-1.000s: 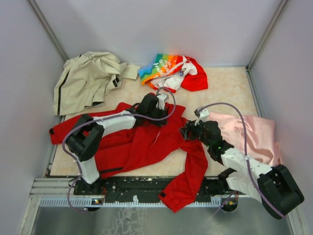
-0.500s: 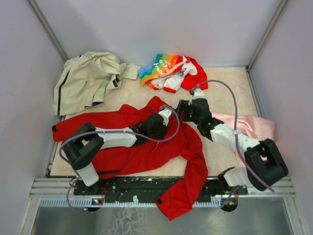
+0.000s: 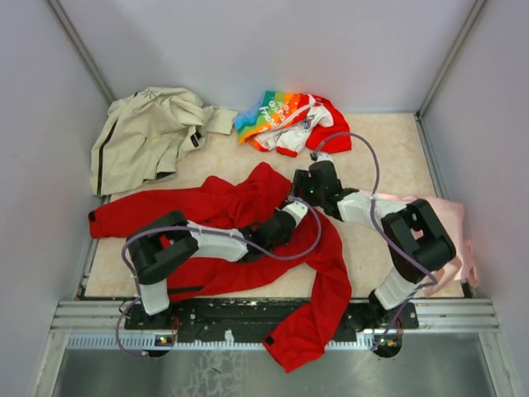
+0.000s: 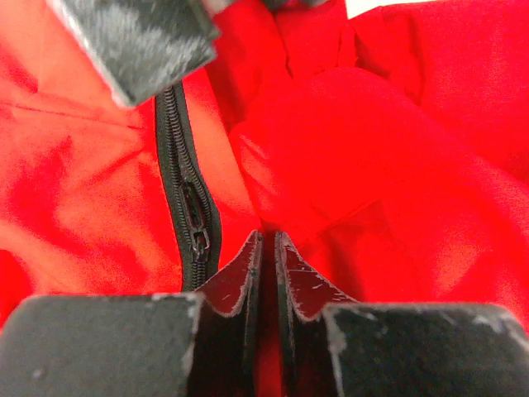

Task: Zip up the jacket
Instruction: Zip the zipper on the jacket.

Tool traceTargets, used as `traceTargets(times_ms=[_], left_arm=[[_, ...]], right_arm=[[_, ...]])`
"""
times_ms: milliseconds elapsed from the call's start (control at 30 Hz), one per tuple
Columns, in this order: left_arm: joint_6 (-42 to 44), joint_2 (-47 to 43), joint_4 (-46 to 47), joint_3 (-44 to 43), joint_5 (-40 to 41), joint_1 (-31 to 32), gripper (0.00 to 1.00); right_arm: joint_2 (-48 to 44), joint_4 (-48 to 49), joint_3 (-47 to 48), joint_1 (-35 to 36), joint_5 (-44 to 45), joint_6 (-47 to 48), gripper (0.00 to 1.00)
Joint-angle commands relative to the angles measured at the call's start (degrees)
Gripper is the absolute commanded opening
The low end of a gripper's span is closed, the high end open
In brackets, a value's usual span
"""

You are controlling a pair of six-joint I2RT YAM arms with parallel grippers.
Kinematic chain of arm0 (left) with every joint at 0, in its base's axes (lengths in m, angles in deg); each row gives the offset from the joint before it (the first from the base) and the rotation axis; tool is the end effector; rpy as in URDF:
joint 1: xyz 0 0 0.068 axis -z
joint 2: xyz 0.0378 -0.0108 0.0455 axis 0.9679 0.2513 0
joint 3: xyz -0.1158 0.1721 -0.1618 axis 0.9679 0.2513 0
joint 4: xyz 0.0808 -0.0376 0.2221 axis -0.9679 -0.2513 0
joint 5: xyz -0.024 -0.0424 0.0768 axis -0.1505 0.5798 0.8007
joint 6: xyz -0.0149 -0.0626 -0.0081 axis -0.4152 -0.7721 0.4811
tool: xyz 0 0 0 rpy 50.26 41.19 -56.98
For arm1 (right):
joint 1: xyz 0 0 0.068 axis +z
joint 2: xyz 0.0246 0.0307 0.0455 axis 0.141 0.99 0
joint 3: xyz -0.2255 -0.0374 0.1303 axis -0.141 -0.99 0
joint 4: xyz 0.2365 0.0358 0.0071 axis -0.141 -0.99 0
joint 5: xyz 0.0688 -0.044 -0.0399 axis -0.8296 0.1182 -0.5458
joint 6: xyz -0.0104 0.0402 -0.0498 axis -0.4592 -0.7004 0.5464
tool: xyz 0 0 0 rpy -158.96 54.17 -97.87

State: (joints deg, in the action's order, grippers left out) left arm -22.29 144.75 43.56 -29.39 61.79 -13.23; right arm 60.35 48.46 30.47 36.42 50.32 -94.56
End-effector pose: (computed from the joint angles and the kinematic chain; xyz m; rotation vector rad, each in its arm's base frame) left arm 0.1873 -0.3093 0.1435 0.7942 1.9697 -0.2153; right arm 0.2868 0.1534 0.1821 0.0576 2.2943 0.5293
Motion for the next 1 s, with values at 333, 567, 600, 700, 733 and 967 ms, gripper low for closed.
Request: traceTargets(times_ms=[333, 567, 600, 700, 733, 967], left_arm=[[3.26, 1.32, -1.33, -2.09, 8.57, 5.45, 0.16], [-2.34, -8.85, -6.57, -0.07, 4.51, 5.38, 0.34], [-3.24, -10.72, -7.94, 0.13, 3.87, 5.45, 0.37], [-5.88, -16.52, -11.77, 0.34, 3.11, 5.20, 0.48], [-6.91, -17.90, -13.03, 0.18, 3.01, 5.00, 0.50], [-17.60, -19.18, -23.81, -3.41, -7.42, -4.40, 0.64]], right_arm=[[0.41, 15.70, -10.85, -3.77, -4.06, -2.62, 0.28], [-2.01, 32.19, -22.08, -4.50, -8.94, -3.17, 0.00], [-1.99, 34.95, -23.70, -4.50, -9.03, -3.29, 0.00], [-1.41, 43.28, -28.04, -4.50, -9.40, -3.20, 0.00], [-0.94, 46.49, -29.35, -4.50, -9.51, -3.26, 0.00], [2.88, 62.30, -35.14, -4.50, -10.03, -3.33, 0.00]])
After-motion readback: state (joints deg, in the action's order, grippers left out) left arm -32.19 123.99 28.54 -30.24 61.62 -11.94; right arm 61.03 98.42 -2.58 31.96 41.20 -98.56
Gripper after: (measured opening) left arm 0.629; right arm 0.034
